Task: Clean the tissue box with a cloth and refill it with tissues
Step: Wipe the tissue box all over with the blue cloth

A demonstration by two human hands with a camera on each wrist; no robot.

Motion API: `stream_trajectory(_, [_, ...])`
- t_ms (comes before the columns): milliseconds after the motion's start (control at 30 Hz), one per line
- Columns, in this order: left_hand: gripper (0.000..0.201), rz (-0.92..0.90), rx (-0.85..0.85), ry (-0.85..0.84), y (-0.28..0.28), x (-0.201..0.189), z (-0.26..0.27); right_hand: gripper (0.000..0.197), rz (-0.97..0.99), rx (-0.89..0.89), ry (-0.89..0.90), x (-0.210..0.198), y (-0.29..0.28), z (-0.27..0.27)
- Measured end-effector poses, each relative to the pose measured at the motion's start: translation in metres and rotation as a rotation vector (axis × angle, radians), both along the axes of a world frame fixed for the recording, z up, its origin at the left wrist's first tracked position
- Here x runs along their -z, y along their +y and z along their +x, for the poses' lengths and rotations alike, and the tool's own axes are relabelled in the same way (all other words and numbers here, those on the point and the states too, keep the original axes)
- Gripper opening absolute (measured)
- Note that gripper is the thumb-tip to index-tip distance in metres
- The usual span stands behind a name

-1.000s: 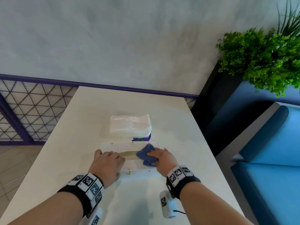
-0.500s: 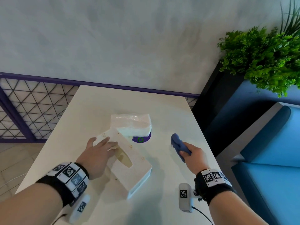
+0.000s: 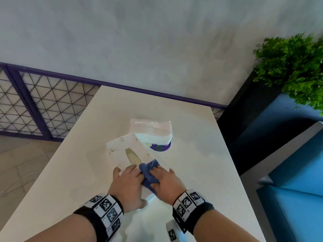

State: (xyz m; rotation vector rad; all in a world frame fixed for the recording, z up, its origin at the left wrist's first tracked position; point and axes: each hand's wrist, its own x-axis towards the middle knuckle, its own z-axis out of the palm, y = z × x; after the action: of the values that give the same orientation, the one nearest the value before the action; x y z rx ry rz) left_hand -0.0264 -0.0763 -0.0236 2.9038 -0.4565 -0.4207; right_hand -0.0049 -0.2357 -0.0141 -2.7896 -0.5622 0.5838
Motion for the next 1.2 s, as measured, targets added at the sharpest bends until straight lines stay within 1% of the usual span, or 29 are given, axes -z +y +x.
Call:
stream_trajectory(100, [0.087, 0.050, 0.028, 0.003, 0.004, -0.001, 0.004, 0.057, -0.194, -0.026, -0.028, 0.002, 0.007, 0.028])
stream_trajectory(167, [0.092, 0.034, 0.031, 0.021, 0.008, 0.000, 0.006, 0.054, -0.270, -0.028, -0.048, 0.006, 0.018, 0.028])
stream_trajectory(233, [0.092, -0.005, 0.020, 0.038, 0.012, 0.002, 0.008, 0.046, -0.260, -0.013, -0.028, 0.008, 0.024, 0.011])
stream_trajectory(300, [0.087, -0.025, 0.008, 0.046, 0.012, 0.003, 0.008, 0.041, -0.218, -0.029, -0.019, 0.009, 0.020, -0.004])
stream_trajectory(367, [0.084, -0.024, 0.005, 0.044, 0.010, 0.002, 0.008, 0.041, -0.153, 0.009, -0.006, 0.006, 0.014, 0.000])
stream_trajectory(433, [0.085, -0.018, 0.009, 0.040, 0.007, 0.002, 0.008, 0.048, -0.127, 0.041, 0.007, 0.007, 0.011, 0.016])
stream_trajectory(500, [0.088, -0.017, 0.015, 0.042, 0.006, 0.000, 0.008, 0.057, -0.168, -0.011, 0.009, 0.006, 0.014, 0.027])
stream_trajectory(533, [0.089, -0.019, 0.018, 0.043, 0.006, -0.001, 0.008, 0.058, -0.193, -0.037, 0.003, 0.005, 0.016, 0.026])
stream_trajectory(600, [0.090, -0.019, 0.027, 0.037, 0.007, -0.002, 0.007, 0.052, -0.235, -0.071, -0.008, 0.005, 0.017, 0.018])
stream_trajectory(700, [0.084, 0.002, 0.067, 0.021, 0.006, 0.000, 0.007, 0.040, -0.312, -0.109, -0.037, 0.007, 0.008, 0.009])
stream_trajectory(767, [0.082, 0.028, 0.100, 0.010, 0.004, 0.001, 0.008, 0.039, -0.345, -0.105, -0.061, 0.009, 0.006, 0.018])
stream_trajectory(800, [0.081, 0.046, 0.112, 0.008, 0.004, 0.000, 0.008, 0.042, -0.333, -0.073, -0.056, 0.011, 0.008, 0.023])
stream_trajectory(900, [0.080, 0.100, 0.125, -0.009, 0.003, 0.000, 0.009, 0.066, -0.281, -0.010, -0.024, 0.017, 0.018, 0.030])
stream_trajectory(933, [0.080, 0.107, 0.125, -0.026, 0.002, -0.001, 0.011, 0.070, -0.281, -0.008, -0.033, 0.017, 0.018, 0.030])
stream_trajectory(1000, [0.078, 0.118, 0.123, -0.034, 0.002, -0.001, 0.011, 0.063, -0.269, -0.028, -0.048, 0.016, 0.017, 0.019])
stream_trajectory(1066, [0.074, 0.121, 0.133, -0.044, 0.001, -0.003, 0.012, 0.048, -0.246, -0.047, -0.034, 0.011, 0.012, 0.006])
stream_trajectory(1133, [0.073, 0.146, 0.146, -0.040, -0.002, -0.006, 0.012, 0.034, -0.250, -0.061, -0.027, 0.000, 0.007, -0.003])
stream_trajectory(1200, [0.076, 0.174, 0.177, -0.027, -0.004, -0.011, 0.011, 0.027, -0.229, -0.039, -0.009, -0.017, 0.000, -0.004])
